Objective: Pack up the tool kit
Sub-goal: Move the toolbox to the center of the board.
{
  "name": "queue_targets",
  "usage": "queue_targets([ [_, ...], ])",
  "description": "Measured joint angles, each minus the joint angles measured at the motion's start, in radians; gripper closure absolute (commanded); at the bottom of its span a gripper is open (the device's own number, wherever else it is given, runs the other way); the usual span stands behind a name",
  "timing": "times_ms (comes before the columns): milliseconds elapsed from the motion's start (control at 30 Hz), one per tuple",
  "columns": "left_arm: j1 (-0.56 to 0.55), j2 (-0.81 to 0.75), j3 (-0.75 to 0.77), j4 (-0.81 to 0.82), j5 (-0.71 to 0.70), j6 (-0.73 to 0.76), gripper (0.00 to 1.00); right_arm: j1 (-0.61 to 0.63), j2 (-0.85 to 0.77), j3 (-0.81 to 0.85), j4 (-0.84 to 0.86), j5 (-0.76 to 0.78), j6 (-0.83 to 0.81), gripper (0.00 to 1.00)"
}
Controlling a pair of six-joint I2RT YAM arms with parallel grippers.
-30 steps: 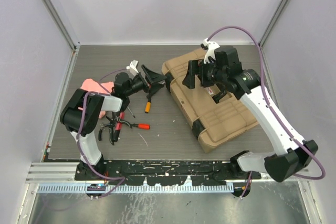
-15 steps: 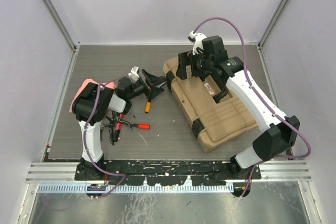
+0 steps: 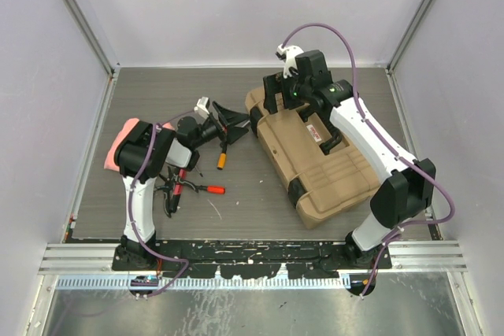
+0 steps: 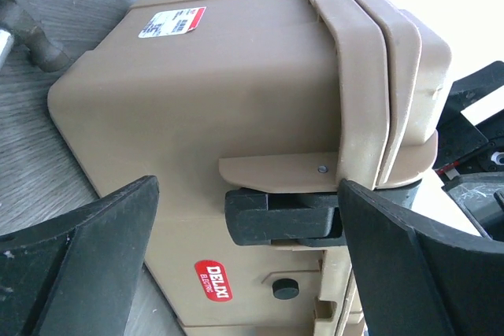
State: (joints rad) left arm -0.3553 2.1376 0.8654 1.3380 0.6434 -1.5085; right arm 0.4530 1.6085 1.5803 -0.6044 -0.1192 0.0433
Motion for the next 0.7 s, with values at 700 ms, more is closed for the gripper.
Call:
queue_targets([
  [700,-0.046,-0.016,0.019,0.034,0.191,0.081,0.23,-0.041,-0.014,-0.063,0.093,-0.150,-0.032,0.00],
])
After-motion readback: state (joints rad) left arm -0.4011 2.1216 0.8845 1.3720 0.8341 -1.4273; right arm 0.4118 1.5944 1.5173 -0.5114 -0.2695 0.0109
